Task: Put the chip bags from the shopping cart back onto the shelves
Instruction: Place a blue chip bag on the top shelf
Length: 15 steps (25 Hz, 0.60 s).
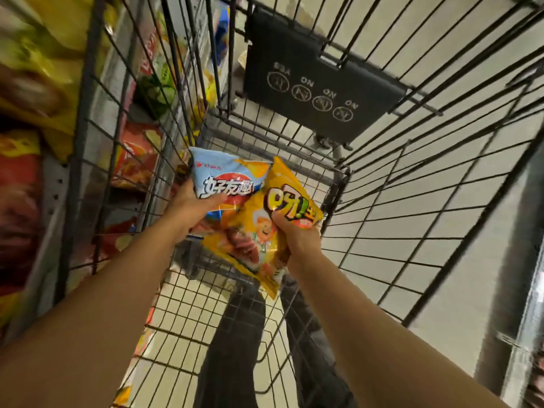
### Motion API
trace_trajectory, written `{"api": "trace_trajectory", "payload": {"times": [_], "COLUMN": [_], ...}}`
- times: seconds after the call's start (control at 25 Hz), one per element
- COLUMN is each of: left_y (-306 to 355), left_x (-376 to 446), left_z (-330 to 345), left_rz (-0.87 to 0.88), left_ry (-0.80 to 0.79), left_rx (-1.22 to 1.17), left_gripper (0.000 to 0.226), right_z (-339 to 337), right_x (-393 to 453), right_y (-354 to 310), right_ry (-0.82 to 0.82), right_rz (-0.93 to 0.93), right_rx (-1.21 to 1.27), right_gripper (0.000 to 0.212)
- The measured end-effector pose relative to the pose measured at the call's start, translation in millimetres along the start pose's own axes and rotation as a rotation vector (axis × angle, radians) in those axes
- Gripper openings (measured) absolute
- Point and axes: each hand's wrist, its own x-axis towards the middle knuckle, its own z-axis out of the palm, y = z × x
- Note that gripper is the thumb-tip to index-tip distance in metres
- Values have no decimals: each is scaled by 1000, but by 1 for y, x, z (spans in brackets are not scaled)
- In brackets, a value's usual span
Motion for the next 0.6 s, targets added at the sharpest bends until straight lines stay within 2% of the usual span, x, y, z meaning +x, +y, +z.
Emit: {"api": "trace_trajectory", "payload": {"times": [0.16,0.28,0.36,0.48,0.6], "left_y": [36,58,69,83,94], "left_x": [-52,-94,-119,-150,-184], "left_z": [-20,-18,-10,5,7], "left_rz": [-1,33,82,94,95], "left_ry": [191,213,216,274,369], "left_rx": [-100,-173,-203,-341,-463], "left_gripper": [56,44,31,39,70], "right_z": [-13,-39,-54,-73,-85], "right_x": [-49,-86,-103,-120,-134], "right_y": [-48,-85,-105,-127,-141], "right_ry": [-125,-304,-395,-546,-705], "right_rz": [-255,-511,-602,-541,-406], "right_rx": [-151,-298,-413,-521,-546], "right_gripper": [66,88,89,82,72]}}
